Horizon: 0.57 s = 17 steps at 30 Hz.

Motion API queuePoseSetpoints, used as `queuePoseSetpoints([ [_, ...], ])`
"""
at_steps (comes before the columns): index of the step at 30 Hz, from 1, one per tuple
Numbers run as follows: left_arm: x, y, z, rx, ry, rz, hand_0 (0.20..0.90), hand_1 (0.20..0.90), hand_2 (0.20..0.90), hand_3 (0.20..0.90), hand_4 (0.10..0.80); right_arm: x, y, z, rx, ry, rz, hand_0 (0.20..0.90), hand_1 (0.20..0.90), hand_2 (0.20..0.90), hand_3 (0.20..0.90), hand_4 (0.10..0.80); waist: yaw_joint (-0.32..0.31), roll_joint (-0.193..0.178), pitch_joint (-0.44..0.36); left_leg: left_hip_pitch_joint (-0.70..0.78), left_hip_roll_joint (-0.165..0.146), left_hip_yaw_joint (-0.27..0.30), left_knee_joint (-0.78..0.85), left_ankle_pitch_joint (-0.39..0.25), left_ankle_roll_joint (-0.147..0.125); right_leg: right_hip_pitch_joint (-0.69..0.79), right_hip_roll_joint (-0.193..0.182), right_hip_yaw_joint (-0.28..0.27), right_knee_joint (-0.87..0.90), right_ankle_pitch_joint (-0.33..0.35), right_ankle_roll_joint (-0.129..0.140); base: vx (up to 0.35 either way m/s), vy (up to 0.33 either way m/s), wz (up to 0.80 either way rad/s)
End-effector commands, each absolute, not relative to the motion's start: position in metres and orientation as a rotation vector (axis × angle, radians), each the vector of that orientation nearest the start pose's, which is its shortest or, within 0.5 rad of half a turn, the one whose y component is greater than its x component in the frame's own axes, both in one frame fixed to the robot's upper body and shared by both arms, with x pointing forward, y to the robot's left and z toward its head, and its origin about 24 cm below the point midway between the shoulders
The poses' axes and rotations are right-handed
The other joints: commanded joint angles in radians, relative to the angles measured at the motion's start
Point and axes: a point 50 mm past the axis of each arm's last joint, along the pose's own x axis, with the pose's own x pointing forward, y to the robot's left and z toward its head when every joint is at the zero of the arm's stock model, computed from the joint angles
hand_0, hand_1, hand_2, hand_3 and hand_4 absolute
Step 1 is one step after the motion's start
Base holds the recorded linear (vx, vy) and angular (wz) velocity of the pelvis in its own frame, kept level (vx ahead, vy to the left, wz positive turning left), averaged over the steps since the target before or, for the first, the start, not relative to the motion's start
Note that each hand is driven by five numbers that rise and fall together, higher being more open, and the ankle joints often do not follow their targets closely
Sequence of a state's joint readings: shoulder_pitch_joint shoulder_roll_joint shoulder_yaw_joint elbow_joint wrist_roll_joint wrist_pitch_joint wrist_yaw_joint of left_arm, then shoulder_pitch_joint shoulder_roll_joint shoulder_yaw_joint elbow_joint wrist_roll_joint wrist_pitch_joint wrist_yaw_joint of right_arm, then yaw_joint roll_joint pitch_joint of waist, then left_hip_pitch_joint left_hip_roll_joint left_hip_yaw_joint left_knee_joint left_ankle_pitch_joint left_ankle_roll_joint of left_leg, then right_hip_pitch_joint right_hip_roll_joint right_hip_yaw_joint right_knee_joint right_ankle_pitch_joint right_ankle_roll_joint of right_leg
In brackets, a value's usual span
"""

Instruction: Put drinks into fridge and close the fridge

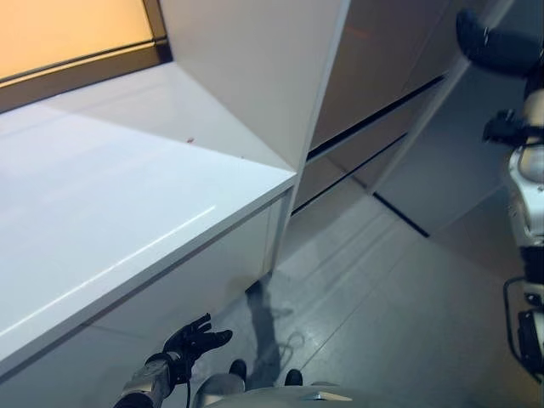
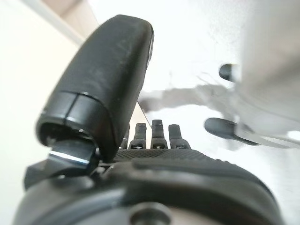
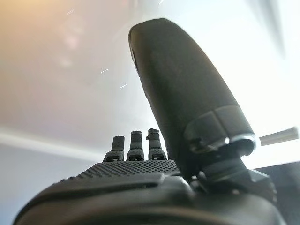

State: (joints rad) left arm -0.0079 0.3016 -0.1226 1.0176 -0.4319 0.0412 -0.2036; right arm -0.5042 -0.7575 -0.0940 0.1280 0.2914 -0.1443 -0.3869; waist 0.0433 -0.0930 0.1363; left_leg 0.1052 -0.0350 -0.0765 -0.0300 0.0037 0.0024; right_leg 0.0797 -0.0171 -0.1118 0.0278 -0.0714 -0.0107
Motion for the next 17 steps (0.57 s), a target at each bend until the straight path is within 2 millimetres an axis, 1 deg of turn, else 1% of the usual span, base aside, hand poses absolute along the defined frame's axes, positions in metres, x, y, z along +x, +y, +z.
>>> queuePoseSetpoints([
  [1, 0.115, 0.237, -0.148, -0.157, 1.077, 0.071, 0.900, 0.900, 0.900, 0.900, 0.800, 0.295, -0.319, 0.178, -0.109, -0.431, -0.511, 0.900, 0.900, 0.900, 0.900, 0.800, -0.022, 0.044, -0.070, -0.019, -0.031, 0.091, -0.010, -0.049, 0.040, -0.024, -0.023, 0.050, -0.035, 0.081, 0.060, -0.046, -0.015, -0.23],
  [2, 0.113, 0.235, -0.149, -0.166, 1.079, 0.075, 0.900, 0.900, 0.900, 0.900, 0.800, 0.292, -0.326, 0.154, -0.049, -0.351, -0.529, 0.900, 0.900, 0.900, 0.900, 0.800, -0.026, 0.045, -0.072, -0.017, -0.030, 0.099, -0.012, -0.050, 0.039, -0.022, -0.021, 0.051, -0.042, 0.084, 0.059, -0.041, -0.014, -0.22],
  [4, 0.111, 0.232, -0.151, -0.182, 1.079, 0.084, 0.900, 0.900, 0.900, 0.900, 0.800, 0.285, -0.333, 0.121, 0.011, -0.236, -0.538, 0.900, 0.900, 0.900, 0.900, 0.800, -0.030, 0.047, -0.073, -0.012, -0.028, 0.110, -0.012, -0.052, 0.039, -0.017, -0.021, 0.051, -0.051, 0.088, 0.060, -0.012, -0.015, -0.10],
  [5, 0.108, 0.230, -0.152, -0.197, 1.079, 0.099, 0.900, 0.900, 0.900, 0.900, 0.800, 0.276, -0.334, 0.088, 0.068, -0.117, -0.546, 0.900, 0.900, 0.900, 0.900, 0.800, -0.032, 0.048, -0.074, -0.009, -0.027, 0.117, -0.010, -0.056, 0.039, -0.014, -0.020, 0.052, -0.056, 0.090, 0.060, -0.013, -0.024, -0.09],
  [6, 0.108, 0.230, -0.152, -0.200, 1.080, 0.104, 0.900, 0.900, 0.900, 0.900, 0.800, 0.272, -0.332, 0.075, 0.078, -0.067, -0.542, 0.900, 0.900, 0.900, 0.900, 0.800, -0.034, 0.048, -0.074, -0.008, -0.027, 0.121, -0.008, -0.057, 0.040, -0.014, -0.020, 0.052, -0.056, 0.090, 0.060, -0.024, -0.028, -0.12],
  [8, 0.104, 0.231, -0.153, -0.197, 1.085, 0.122, 0.900, 0.900, 0.900, 0.900, 0.800, 0.258, -0.324, 0.030, 0.186, 0.116, -0.525, 0.900, 0.900, 0.900, 0.900, 0.800, -0.039, 0.049, -0.072, -0.006, -0.025, 0.131, -0.004, -0.059, 0.040, -0.012, -0.018, 0.048, -0.054, 0.091, 0.058, -0.024, -0.016, -0.16],
  [9, 0.104, 0.231, -0.153, -0.196, 1.085, 0.127, 0.900, 0.900, 0.900, 0.900, 0.800, 0.255, -0.320, 0.020, 0.202, 0.148, -0.522, 0.900, 0.900, 0.900, 0.900, 0.800, -0.039, 0.049, -0.072, -0.005, -0.025, 0.131, -0.005, -0.059, 0.040, -0.012, -0.017, 0.049, -0.054, 0.091, 0.058, -0.019, -0.016, -0.09],
  [10, 0.102, 0.234, -0.153, -0.196, 1.085, 0.145, 0.900, 0.900, 0.900, 0.900, 0.800, 0.244, -0.312, -0.006, 0.233, 0.255, -0.518, 0.900, 0.900, 0.900, 0.900, 0.800, -0.041, 0.049, -0.073, -0.001, -0.024, 0.133, -0.009, -0.057, 0.038, -0.010, -0.014, 0.045, -0.056, 0.091, 0.057, 0.000, 0.000, 0.00],
  [12, 0.098, 0.238, -0.154, -0.189, 1.091, 0.171, 0.900, 0.900, 0.900, 0.900, 0.800, 0.224, -0.305, -0.043, 0.312, 0.424, -0.555, 0.900, 0.900, 0.900, 0.900, 0.800, -0.040, 0.049, -0.076, 0.005, -0.024, 0.131, -0.018, -0.054, 0.038, -0.005, -0.012, 0.042, -0.058, 0.089, 0.057, 0.000, 0.000, 0.00],
  [13, 0.096, 0.240, -0.154, -0.185, 1.093, 0.180, 0.900, 0.900, 0.900, 0.900, 0.800, 0.210, -0.299, -0.064, 0.319, 0.516, -0.556, 0.900, 0.900, 0.900, 0.900, 0.800, -0.040, 0.050, -0.077, 0.007, -0.023, 0.130, -0.019, -0.055, 0.038, -0.002, -0.011, 0.042, -0.058, 0.086, 0.057, 0.000, 0.000, 0.00],
  [14, 0.092, 0.242, -0.155, -0.173, 1.097, 0.193, 0.900, 0.900, 0.900, 0.900, 0.800, 0.184, -0.290, -0.093, 0.288, 0.656, -0.552, 0.900, 0.900, 0.900, 0.900, 0.800, -0.036, 0.051, -0.079, 0.009, -0.023, 0.129, -0.020, -0.052, 0.040, 0.001, -0.009, 0.039, -0.057, 0.084, 0.055, 0.014, -0.012, 0.04],
  [15, 0.091, 0.243, -0.155, -0.171, 1.098, 0.199, 0.900, 0.900, 0.900, 0.900, 0.800, 0.171, -0.285, -0.106, 0.267, 0.722, -0.549, 0.900, 0.900, 0.900, 0.900, 0.800, -0.034, 0.052, -0.079, 0.010, -0.023, 0.127, -0.020, -0.051, 0.040, 0.001, -0.008, 0.038, -0.056, 0.084, 0.055, 0.011, -0.011, 0.05],
  [16, 0.091, 0.244, -0.155, -0.171, 1.098, 0.204, 0.900, 0.900, 0.900, 0.900, 0.800, 0.166, -0.282, -0.111, 0.249, 0.760, -0.541, 0.900, 0.900, 0.900, 0.900, 0.800, -0.034, 0.052, -0.079, 0.010, -0.023, 0.126, -0.020, -0.051, 0.040, 0.001, -0.008, 0.038, -0.055, 0.083, 0.055, 0.000, 0.000, 0.00],
  [17, 0.090, 0.245, -0.155, -0.168, 1.100, 0.210, 0.900, 0.900, 0.900, 0.900, 0.800, 0.150, -0.276, -0.123, 0.224, 0.851, -0.514, 0.900, 0.900, 0.900, 0.900, 0.800, -0.032, 0.054, -0.079, 0.011, -0.023, 0.125, -0.021, -0.050, 0.041, 0.002, -0.007, 0.035, -0.054, 0.082, 0.054, 0.000, 0.000, 0.00],
])
